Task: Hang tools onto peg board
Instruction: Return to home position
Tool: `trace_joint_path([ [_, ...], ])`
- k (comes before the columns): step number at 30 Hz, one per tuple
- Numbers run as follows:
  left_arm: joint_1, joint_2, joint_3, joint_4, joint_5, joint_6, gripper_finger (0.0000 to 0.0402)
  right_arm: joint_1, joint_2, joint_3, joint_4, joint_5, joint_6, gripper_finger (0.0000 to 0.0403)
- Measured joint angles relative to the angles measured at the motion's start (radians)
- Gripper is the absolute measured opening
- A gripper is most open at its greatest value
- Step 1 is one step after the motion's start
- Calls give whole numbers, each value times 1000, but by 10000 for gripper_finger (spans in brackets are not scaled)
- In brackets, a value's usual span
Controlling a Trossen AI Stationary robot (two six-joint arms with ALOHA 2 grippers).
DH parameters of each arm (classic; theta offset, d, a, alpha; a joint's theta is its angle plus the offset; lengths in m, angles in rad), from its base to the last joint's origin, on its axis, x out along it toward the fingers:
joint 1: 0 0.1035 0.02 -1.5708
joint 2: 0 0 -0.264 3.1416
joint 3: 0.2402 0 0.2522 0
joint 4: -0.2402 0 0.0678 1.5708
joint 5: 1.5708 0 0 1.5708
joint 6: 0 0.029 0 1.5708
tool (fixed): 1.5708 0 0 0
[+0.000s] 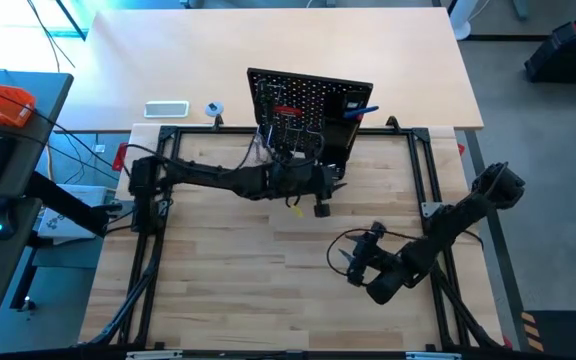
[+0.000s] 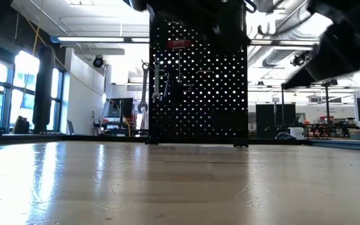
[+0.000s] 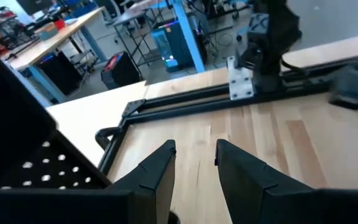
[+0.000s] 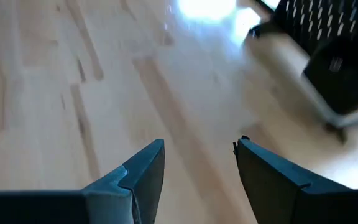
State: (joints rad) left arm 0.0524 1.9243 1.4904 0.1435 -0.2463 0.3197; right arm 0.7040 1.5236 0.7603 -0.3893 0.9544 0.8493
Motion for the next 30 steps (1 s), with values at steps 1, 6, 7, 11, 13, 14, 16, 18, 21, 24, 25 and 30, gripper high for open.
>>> trace_joint_path([
  [1,-4,-16,0,-23,-1,6,111,-13,-15,10,6,0,-54,195],
  [6,-16,-107,-15,-132,0,24,111,-95,-109,56,70,-3,-351,195],
  [7,-16,-128,-29,-141,0,26,111,-112,-130,58,97,-10,-414,195],
  [11,-16,-232,-118,-154,1,23,111,-183,-222,62,210,-86,-644,195],
  [13,-16,-293,-173,-149,2,15,111,-219,-266,62,258,-138,-732,195],
  [14,-16,-326,-203,-136,6,8,111,-236,-287,62,282,-164,-774,195],
  [16,-16,-390,-267,-113,32,-2,111,-269,-328,62,315,-218,-851,195],
  [18,-17,-457,-339,-71,58,-3,111,-297,-368,62,342,-270,-922,195],
  [21,-21,-567,-457,10,86,-3,111,-336,-433,63,347,-343,-985,195],
  [24,-22,-681,-585,85,89,-9,111,-362,-504,63,332,-418,-1012,195],
  [25,-21,-720,-629,108,88,-14,111,-366,-528,63,318,-439,-1014,195],
  [30,-21,-897,-835,252,89,-56,111,-370,-629,63,214,-477,-1008,195],
])
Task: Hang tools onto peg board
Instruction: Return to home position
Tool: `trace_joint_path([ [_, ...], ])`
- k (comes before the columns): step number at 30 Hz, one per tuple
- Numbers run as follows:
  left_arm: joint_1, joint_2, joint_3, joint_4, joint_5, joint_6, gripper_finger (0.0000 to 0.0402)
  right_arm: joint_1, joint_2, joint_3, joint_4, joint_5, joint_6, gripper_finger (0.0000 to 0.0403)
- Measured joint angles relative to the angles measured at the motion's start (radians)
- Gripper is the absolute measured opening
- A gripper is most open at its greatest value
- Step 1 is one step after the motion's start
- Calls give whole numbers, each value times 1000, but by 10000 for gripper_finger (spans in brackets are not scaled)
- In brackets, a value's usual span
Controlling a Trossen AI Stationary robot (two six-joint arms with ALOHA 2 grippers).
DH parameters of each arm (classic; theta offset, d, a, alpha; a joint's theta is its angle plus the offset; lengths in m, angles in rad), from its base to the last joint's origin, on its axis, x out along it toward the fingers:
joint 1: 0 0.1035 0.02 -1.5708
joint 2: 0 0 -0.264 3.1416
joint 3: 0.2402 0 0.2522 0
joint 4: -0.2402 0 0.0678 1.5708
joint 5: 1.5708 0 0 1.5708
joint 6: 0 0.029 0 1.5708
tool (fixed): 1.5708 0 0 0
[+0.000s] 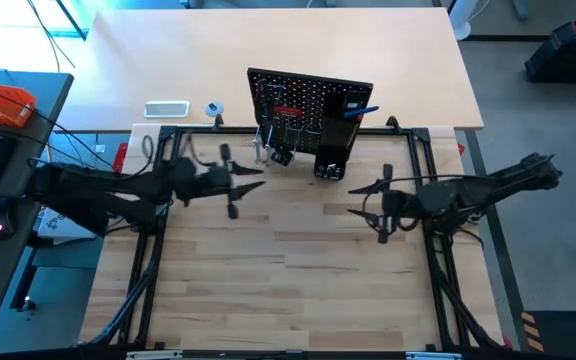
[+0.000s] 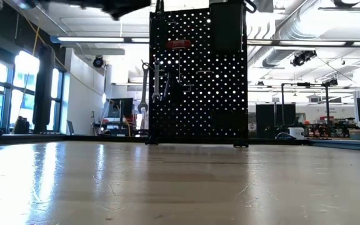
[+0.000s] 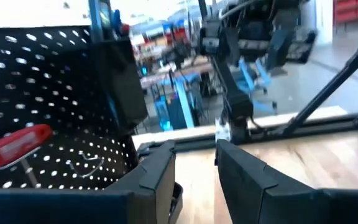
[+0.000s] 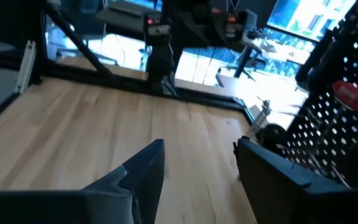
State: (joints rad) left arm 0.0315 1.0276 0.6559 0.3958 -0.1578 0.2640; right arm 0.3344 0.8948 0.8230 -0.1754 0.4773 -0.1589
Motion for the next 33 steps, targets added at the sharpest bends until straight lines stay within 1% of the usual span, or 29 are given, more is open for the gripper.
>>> trace_joint_path([
  [3,0,-85,-111,86,0,-18,111,1,-50,-7,-52,-8,15,195],
  [7,1,-165,-242,194,-1,-44,111,1,-141,-87,-14,-9,19,195],
  [10,1,-196,-329,306,-3,-55,111,-7,-239,-199,82,-7,19,195],
  [14,15,-210,-427,434,-4,-79,111,-25,-382,-395,274,-1,22,195],
  [17,48,-208,-485,461,-5,-105,111,-40,-474,-548,444,-14,47,195],
  [21,126,-206,-557,506,-5,-164,111,-67,-565,-694,584,-33,57,195],
  [23,169,-209,-595,557,2,-199,111,-83,-603,-737,608,-34,55,195],
  [26,234,-207,-646,645,45,-252,111,-114,-668,-769,610,-45,48,195],
  [30,292,-208,-645,652,147,-286,111,-158,-753,-772,569,-89,20,195],
  [33,317,-208,-645,650,168,-287,106,-196,-823,-772,494,-92,2,195],
])
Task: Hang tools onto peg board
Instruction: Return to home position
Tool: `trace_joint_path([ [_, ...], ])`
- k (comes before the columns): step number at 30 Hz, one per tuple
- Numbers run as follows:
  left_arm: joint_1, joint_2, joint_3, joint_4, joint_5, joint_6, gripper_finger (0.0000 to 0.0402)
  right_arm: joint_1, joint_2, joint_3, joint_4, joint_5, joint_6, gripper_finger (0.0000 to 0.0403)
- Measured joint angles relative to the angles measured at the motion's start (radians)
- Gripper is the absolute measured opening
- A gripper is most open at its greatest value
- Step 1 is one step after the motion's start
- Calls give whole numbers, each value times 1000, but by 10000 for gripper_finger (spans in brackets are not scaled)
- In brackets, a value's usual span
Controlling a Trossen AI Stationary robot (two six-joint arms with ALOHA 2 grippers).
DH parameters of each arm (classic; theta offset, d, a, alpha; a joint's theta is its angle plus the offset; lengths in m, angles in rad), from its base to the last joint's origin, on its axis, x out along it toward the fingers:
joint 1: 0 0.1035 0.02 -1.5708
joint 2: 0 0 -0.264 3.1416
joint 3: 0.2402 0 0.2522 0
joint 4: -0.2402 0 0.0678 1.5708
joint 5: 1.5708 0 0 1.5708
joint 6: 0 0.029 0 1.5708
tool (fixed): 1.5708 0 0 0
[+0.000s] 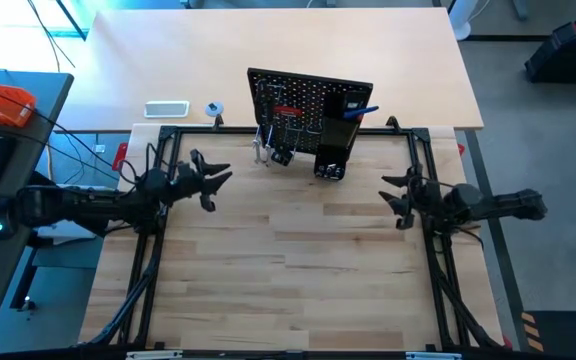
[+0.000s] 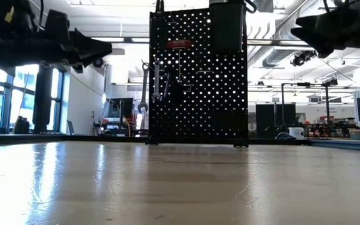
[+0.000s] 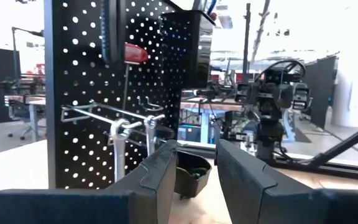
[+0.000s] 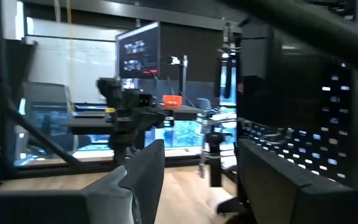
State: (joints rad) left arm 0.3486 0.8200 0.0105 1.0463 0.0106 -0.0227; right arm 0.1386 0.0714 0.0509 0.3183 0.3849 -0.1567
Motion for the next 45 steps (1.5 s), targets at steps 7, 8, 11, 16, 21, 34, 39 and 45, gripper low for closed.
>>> trace_joint_path([
  [7,25,-1,0,-15,45,-3,96,-78,-69,5,-101,-32,4,195],
  [8,25,-1,0,-25,54,-3,95,-87,-72,6,-111,-35,10,195],
  [11,24,-3,0,-34,64,-3,94,-116,-71,6,-136,-49,23,195],
  [16,24,-16,0,-74,61,21,94,-171,-71,6,-161,-84,34,195],
  [21,24,-61,0,-134,50,59,94,-228,-72,6,-196,-153,58,195],
  [34,23,-376,0,-453,39,106,94,-335,-72,6,-224,-198,97,195],
  [39,23,-555,0,-650,38,101,94,-357,-72,6,-219,-200,101,195],
  [45,23,-793,0,-841,38,63,94,-363,-72,7,-218,-204,105,195],
])
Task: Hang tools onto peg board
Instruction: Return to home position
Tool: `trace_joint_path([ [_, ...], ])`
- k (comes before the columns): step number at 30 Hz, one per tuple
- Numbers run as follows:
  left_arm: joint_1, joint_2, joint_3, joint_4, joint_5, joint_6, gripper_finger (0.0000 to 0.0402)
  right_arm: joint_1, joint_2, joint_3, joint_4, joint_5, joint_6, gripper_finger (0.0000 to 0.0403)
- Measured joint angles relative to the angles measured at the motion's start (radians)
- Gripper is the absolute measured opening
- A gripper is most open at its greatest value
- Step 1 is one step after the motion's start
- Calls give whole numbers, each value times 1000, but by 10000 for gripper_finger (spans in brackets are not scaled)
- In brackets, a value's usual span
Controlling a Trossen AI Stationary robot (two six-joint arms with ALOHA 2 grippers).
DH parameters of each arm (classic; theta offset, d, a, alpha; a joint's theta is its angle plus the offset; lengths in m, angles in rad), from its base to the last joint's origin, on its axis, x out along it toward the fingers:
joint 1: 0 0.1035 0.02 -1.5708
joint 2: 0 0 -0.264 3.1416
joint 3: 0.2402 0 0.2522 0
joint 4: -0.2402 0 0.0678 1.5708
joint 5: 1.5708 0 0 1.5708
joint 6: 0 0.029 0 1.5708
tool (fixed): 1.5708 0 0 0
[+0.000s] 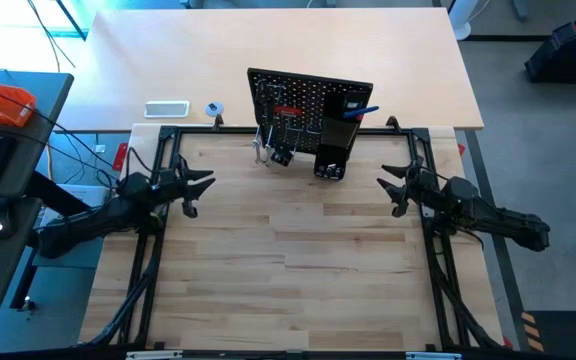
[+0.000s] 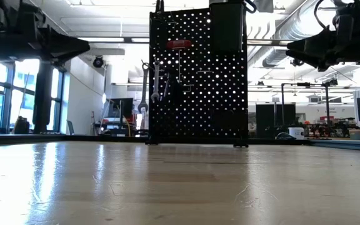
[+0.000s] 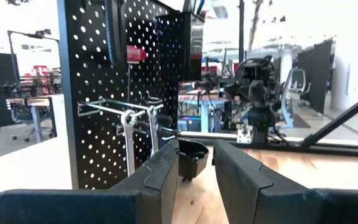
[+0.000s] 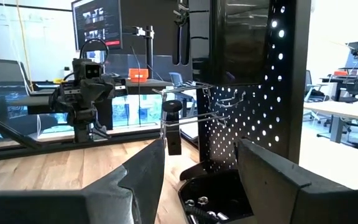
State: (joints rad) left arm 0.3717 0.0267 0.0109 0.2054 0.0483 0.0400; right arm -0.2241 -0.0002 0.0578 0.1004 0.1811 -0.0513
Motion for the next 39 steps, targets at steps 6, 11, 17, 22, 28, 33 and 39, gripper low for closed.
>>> trace_joint_path([
  [6,-2,-13,1,-63,12,-49,94,-1,2,1,-9,15,8,195],
  [11,-2,-19,1,-145,27,-111,94,-1,9,1,-30,112,56,195],
  [17,-2,-18,0,-157,31,-126,94,-1,11,1,-44,149,28,195],
  [22,-2,-18,0,-157,31,-141,94,-1,11,1,-77,148,74,195],
  [28,-2,-18,0,-157,31,-141,94,0,12,1,-123,144,242,195],
  [33,-2,-18,0,-157,31,-141,94,0,12,1,-140,143,321,195],
  [39,-2,-18,0,-157,31,-141,94,0,15,1,-141,199,455,195],
])
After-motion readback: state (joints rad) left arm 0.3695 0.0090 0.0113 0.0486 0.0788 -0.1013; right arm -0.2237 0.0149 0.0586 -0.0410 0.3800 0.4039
